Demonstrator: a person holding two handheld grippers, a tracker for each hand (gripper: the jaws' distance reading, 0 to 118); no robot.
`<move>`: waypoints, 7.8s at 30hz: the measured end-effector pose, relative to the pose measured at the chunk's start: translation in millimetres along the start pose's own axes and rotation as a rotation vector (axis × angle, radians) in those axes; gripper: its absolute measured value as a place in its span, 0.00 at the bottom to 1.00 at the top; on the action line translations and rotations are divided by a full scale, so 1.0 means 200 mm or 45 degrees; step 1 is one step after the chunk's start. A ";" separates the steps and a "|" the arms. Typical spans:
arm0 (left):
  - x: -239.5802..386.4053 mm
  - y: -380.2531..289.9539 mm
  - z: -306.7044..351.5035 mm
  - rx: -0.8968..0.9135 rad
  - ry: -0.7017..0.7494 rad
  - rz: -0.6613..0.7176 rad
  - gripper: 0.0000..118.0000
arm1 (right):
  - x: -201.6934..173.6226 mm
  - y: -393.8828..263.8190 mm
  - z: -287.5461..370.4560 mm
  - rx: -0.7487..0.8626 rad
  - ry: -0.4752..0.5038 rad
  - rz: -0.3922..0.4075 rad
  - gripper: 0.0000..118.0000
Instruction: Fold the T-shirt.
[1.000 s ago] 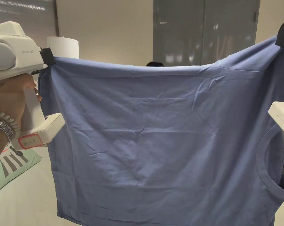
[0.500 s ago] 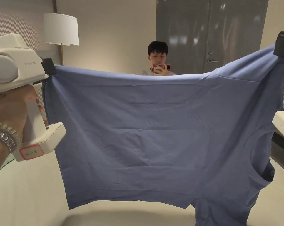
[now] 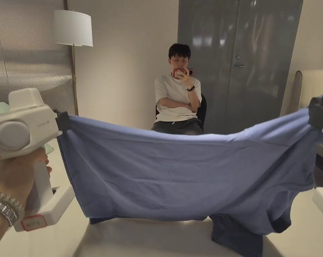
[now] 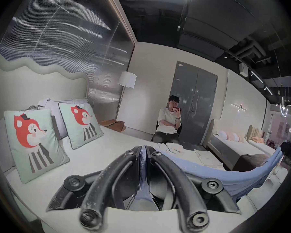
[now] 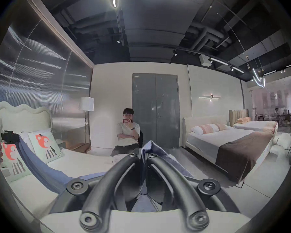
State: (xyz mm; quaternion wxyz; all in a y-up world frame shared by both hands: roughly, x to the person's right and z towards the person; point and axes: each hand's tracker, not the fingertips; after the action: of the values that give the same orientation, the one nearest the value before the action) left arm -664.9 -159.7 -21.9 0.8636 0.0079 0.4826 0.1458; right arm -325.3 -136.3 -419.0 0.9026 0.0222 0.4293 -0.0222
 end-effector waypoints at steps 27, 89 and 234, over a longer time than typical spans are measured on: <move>-0.54 -1.15 1.39 -0.629 0.122 -0.115 0.03 | 0.01 -0.99 1.63 -0.644 0.109 0.024 0.02; -0.79 -1.62 1.74 -0.798 0.066 -0.120 0.89 | -0.12 -1.20 1.75 -0.452 -0.004 -0.048 0.00; -0.68 -1.41 1.36 -1.077 0.165 -0.017 0.05 | 0.32 -1.33 1.58 -1.162 -0.011 -0.217 0.07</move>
State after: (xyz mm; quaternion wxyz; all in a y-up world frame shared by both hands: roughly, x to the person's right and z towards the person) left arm -436.0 -430.0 192.3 0.7595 -0.3595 0.4336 0.3255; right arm -56.7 -422.2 -275.9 0.8167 -0.4129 0.3918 0.0949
